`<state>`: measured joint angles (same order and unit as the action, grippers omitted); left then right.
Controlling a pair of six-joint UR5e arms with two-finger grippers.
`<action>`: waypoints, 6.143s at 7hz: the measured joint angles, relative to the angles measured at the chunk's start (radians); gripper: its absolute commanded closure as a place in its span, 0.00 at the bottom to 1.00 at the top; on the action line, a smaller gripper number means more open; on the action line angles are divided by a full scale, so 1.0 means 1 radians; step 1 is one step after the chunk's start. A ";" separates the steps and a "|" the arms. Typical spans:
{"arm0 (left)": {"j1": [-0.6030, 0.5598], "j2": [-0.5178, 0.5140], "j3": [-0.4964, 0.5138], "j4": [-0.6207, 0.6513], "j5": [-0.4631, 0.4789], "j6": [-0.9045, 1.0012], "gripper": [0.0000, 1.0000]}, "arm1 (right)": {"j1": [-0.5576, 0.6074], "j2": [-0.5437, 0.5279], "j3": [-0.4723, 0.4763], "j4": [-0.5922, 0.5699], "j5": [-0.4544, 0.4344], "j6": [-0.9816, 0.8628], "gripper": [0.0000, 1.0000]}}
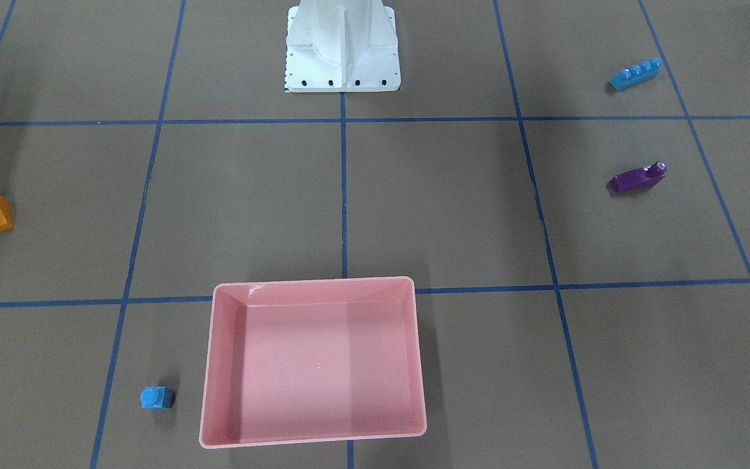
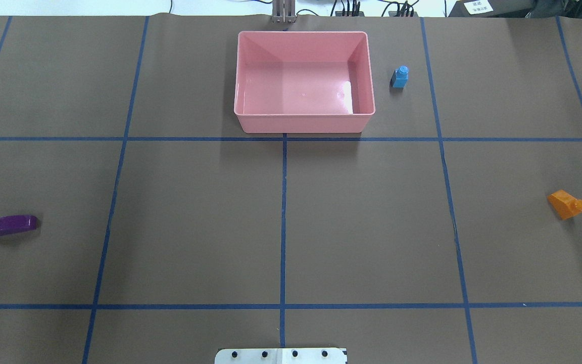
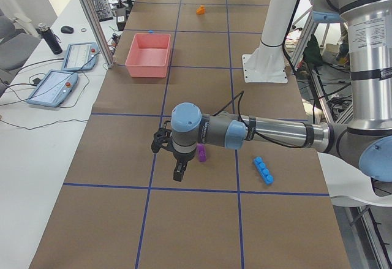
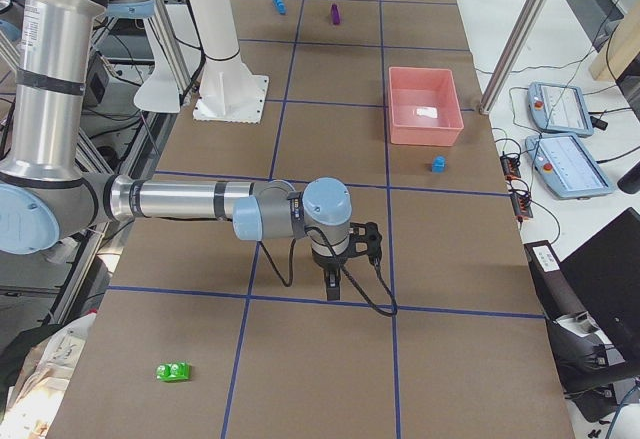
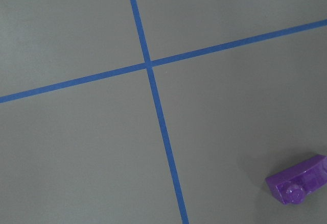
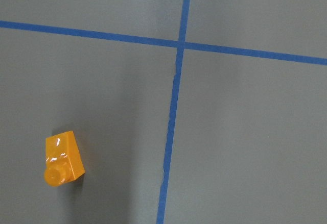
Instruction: Put all blocks into box
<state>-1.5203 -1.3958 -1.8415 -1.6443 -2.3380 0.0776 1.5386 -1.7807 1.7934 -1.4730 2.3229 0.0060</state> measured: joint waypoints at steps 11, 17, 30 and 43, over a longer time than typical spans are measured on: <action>0.267 0.018 -0.011 -0.194 -0.032 -0.003 0.00 | -0.031 0.003 -0.001 0.058 0.096 0.020 0.00; 0.723 0.304 -0.016 -0.670 0.085 -0.167 0.00 | -0.238 0.006 0.000 0.246 0.105 0.403 0.01; 1.318 0.492 -0.111 -0.738 0.407 -0.442 1.00 | -0.264 0.051 -0.034 0.252 0.102 0.417 0.01; 0.718 -0.960 0.319 -0.161 0.376 -0.882 1.00 | -0.466 0.089 -0.197 0.427 -0.055 0.356 0.38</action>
<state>-0.8026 -2.3554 -1.5222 -1.8055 -1.9624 -0.8043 1.0725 -1.6921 1.5962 -1.0463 2.2684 0.3622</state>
